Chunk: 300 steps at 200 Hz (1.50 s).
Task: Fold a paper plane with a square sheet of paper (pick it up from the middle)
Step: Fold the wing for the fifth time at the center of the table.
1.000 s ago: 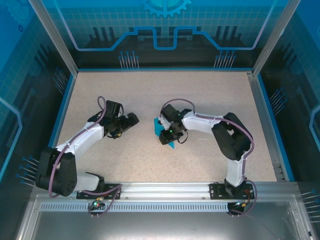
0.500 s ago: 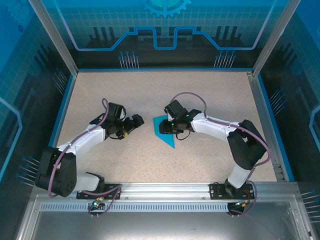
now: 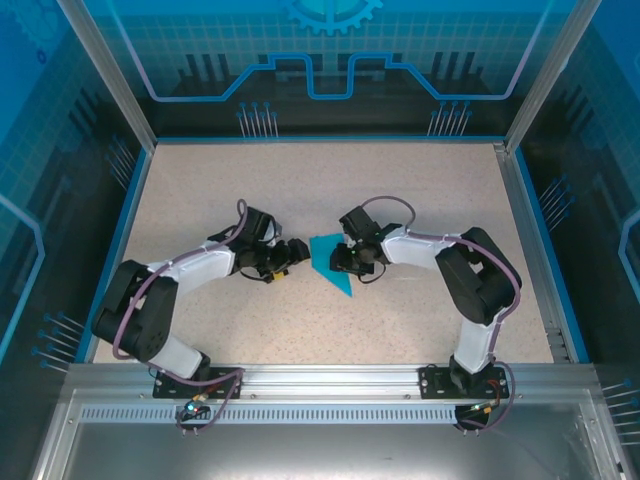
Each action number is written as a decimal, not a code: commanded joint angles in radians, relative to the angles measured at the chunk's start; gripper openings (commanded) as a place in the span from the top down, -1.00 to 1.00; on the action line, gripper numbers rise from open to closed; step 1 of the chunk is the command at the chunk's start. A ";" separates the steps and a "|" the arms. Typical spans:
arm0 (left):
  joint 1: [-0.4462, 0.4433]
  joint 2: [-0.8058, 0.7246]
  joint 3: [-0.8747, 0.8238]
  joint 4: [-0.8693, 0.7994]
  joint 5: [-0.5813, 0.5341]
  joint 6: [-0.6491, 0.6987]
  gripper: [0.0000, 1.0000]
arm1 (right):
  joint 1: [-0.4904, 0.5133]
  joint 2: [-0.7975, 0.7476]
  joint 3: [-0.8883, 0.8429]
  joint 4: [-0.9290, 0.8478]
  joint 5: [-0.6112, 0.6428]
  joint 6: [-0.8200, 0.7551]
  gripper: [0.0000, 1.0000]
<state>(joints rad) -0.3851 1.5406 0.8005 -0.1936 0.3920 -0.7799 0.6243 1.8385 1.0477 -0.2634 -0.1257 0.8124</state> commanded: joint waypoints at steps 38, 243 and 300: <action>-0.047 0.121 0.090 0.042 0.109 -0.041 -0.33 | -0.087 0.007 -0.129 0.144 -0.145 0.034 0.31; -0.080 0.304 0.243 -0.053 0.004 -0.111 -0.24 | -0.129 0.013 -0.161 0.155 -0.165 0.016 0.32; -0.082 0.315 0.249 -0.016 0.051 -0.110 -0.10 | -0.129 0.019 -0.163 0.153 -0.167 0.013 0.33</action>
<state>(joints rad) -0.4557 1.8339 1.0206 -0.2115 0.4129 -0.8925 0.5213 1.8187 0.9154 -0.0471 -0.3504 0.8379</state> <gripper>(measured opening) 0.584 0.337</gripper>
